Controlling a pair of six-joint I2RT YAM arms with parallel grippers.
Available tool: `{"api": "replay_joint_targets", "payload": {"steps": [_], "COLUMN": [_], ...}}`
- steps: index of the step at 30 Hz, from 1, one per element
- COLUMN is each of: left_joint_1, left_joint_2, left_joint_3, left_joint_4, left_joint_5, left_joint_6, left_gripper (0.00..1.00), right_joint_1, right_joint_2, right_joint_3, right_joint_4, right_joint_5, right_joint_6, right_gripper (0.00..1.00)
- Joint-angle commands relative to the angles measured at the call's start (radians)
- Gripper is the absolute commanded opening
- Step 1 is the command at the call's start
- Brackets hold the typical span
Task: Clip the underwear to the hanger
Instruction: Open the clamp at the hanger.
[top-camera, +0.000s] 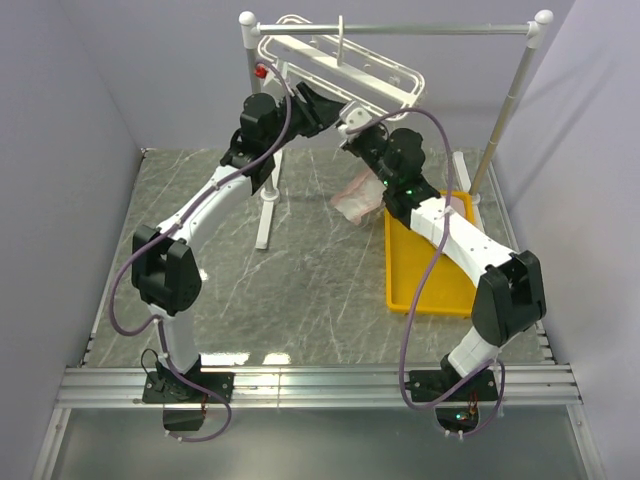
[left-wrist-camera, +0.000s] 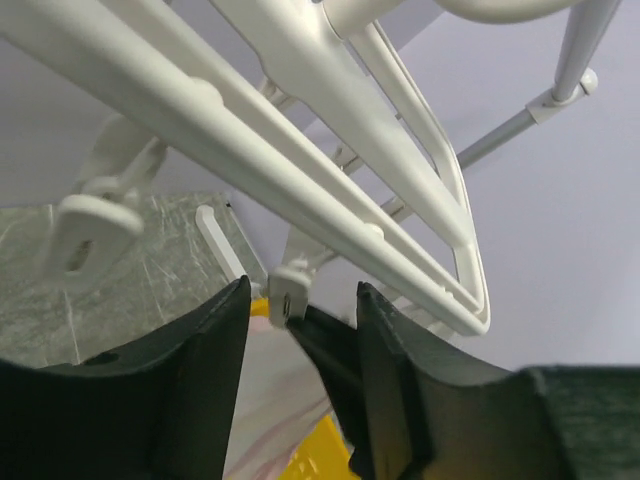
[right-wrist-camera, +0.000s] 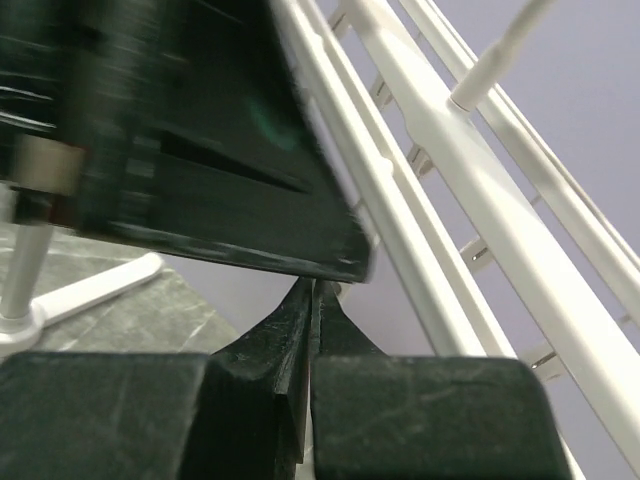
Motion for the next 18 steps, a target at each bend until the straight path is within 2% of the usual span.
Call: {"api": "replay_joint_targets", "payload": {"steps": [1, 6, 11, 18], "left_joint_1": [0.025, 0.054, 0.066, 0.056], "left_joint_2": [-0.091, -0.132, -0.137, -0.072], "left_joint_3": [-0.027, -0.108, -0.165, -0.100], "left_joint_4": [0.069, 0.146, 0.319, 0.344], "left_joint_5": [0.058, 0.119, 0.222, 0.259], "left_joint_6": [0.019, 0.051, 0.048, 0.004], "left_gripper": [0.53, 0.63, 0.64, 0.64], "right_joint_1": [-0.042, -0.105, -0.150, -0.162], "right_joint_2": [-0.061, -0.067, -0.051, -0.057], "right_joint_3": [0.063, 0.092, 0.150, 0.144], "right_joint_4": [-0.071, -0.120, -0.163, -0.157], "right_joint_5": [-0.074, -0.184, -0.274, -0.337], "right_joint_6": [0.136, 0.276, 0.412, 0.458], "right_gripper": [0.00, 0.00, 0.00, 0.00]}}
